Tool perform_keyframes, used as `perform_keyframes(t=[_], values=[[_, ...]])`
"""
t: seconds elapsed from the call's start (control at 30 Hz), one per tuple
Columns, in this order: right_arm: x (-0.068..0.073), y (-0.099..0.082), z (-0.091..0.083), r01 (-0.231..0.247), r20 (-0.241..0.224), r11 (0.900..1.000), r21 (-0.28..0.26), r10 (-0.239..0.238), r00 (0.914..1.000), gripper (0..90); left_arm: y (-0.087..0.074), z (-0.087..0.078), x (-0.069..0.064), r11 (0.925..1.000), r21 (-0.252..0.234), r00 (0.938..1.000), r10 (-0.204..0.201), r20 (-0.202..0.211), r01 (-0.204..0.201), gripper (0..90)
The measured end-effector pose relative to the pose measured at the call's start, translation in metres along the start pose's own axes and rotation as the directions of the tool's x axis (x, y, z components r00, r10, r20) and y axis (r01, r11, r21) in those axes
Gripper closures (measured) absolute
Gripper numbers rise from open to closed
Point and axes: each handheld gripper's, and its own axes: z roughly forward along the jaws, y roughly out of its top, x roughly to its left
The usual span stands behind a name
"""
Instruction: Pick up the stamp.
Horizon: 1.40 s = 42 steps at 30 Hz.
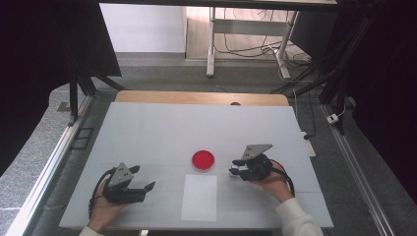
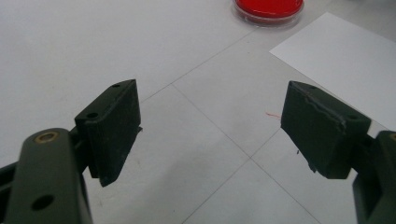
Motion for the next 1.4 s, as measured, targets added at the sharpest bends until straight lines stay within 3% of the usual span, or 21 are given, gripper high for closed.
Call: perform_keyframes(t=[0.37, 0.73, 1.07, 1.3, 1.4], values=[[-0.002, -0.003, 0.0, -0.005, -0.016, 1.0, -0.003, 0.005, 0.9999, 73.6, 0.0, 0.0, 0.0, 1.0, 0.003, 1.0, 0.002, -0.001, -0.002, 20.3], [0.0, -0.003, 0.0, 0.016, -0.012, 0.9998, -0.011, -0.016, 0.9998, 75.1, -0.001, 0.0, 0.0, 1.0, 0.006, 1.0, 0.002, -0.005, -0.002, 20.3], [0.0, -0.004, -0.002, -0.025, 0.007, 0.9991, -0.035, 0.025, 0.9997, 75.2, -0.001, 0.0, 0.001, 1.0, 0.006, 1.0, 0.002, -0.008, -0.002, 20.3], [-0.002, -0.003, -0.008, -0.062, 0.026, 0.9947, -0.081, 0.065, 0.9976, 75.3, -0.002, 0.0, 0.001, 1.0, 0.008, 1.0, 0.002, -0.008, -0.002, 20.3], [-0.003, -0.003, -0.013, -0.093, 0.035, 0.9885, -0.119, 0.098, 0.9946, 75.3, -0.002, 0.0, 0.001, 1.0, 0.007, 0.9999, 0.002, -0.01, -0.002, 20.3]])
